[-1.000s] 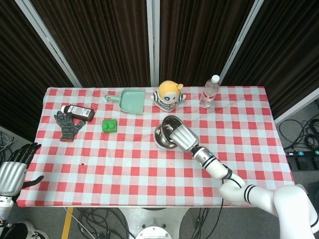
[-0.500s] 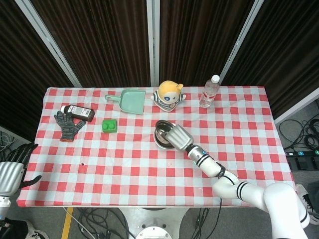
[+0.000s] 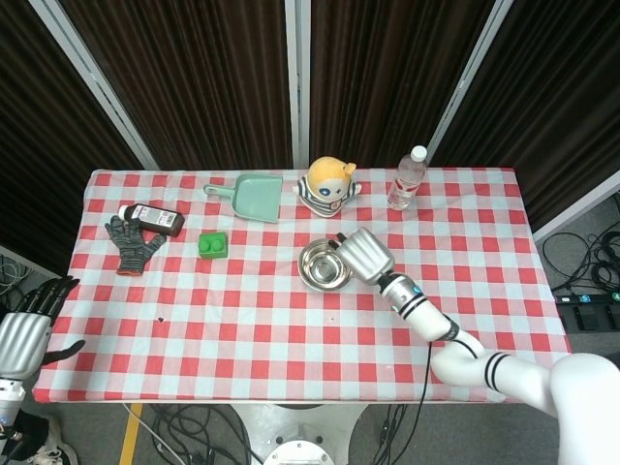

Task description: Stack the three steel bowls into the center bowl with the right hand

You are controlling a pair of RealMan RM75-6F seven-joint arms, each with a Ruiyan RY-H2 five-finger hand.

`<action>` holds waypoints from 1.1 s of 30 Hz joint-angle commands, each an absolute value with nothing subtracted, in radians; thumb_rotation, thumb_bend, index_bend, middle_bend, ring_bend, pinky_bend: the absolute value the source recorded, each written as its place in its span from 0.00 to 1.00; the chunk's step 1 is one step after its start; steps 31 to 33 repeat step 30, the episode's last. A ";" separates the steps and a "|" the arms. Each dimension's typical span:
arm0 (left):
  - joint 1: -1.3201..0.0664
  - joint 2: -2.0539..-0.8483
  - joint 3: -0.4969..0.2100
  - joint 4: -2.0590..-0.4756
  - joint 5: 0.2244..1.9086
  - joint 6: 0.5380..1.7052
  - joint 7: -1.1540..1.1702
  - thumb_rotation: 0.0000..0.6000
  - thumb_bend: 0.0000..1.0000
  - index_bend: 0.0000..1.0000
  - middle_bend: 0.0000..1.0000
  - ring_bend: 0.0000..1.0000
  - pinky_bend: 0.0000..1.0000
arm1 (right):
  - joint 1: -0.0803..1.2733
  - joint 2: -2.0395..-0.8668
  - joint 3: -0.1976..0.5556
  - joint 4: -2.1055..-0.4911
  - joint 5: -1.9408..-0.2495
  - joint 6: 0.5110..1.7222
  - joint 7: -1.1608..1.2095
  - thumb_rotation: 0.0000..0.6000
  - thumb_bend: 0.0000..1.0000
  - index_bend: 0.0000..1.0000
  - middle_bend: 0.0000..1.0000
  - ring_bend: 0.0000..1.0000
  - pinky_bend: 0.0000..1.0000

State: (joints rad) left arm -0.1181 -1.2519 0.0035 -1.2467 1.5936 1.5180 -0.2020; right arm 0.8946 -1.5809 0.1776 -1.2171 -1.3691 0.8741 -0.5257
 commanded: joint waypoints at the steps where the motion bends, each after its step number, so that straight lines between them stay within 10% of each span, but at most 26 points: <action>1: -0.123 -1.251 0.003 -1.253 1.594 1.511 -0.195 1.00 0.02 0.15 0.20 0.13 0.22 | 0.795 -1.431 0.181 -1.379 -1.373 1.016 -0.525 1.00 0.00 0.32 0.40 0.79 0.76; 11: -0.147 -1.262 0.000 -1.279 1.600 1.485 -0.153 1.00 0.02 0.15 0.20 0.13 0.22 | 0.466 -1.103 0.063 -1.657 -1.433 1.367 -0.421 1.00 0.03 0.33 0.41 0.69 0.70; 15: -0.155 -1.266 -0.003 -1.293 1.598 1.476 -0.127 1.00 0.02 0.15 0.20 0.13 0.22 | 0.345 -1.058 0.016 -1.697 -1.385 1.435 -0.354 1.00 0.02 0.29 0.31 0.34 0.35; 19: -0.156 -1.270 -0.010 -1.301 1.590 1.479 -0.097 1.00 0.02 0.15 0.20 0.13 0.22 | 0.253 -1.048 -0.024 -1.723 -1.291 1.433 -0.313 1.00 0.01 0.03 0.07 0.01 0.02; 33: -0.134 -1.266 0.003 -1.285 1.605 1.519 -0.089 1.00 0.02 0.16 0.20 0.13 0.22 | 0.162 -1.070 -0.034 -1.653 -1.326 1.485 -0.251 1.00 0.00 0.00 0.01 0.00 0.00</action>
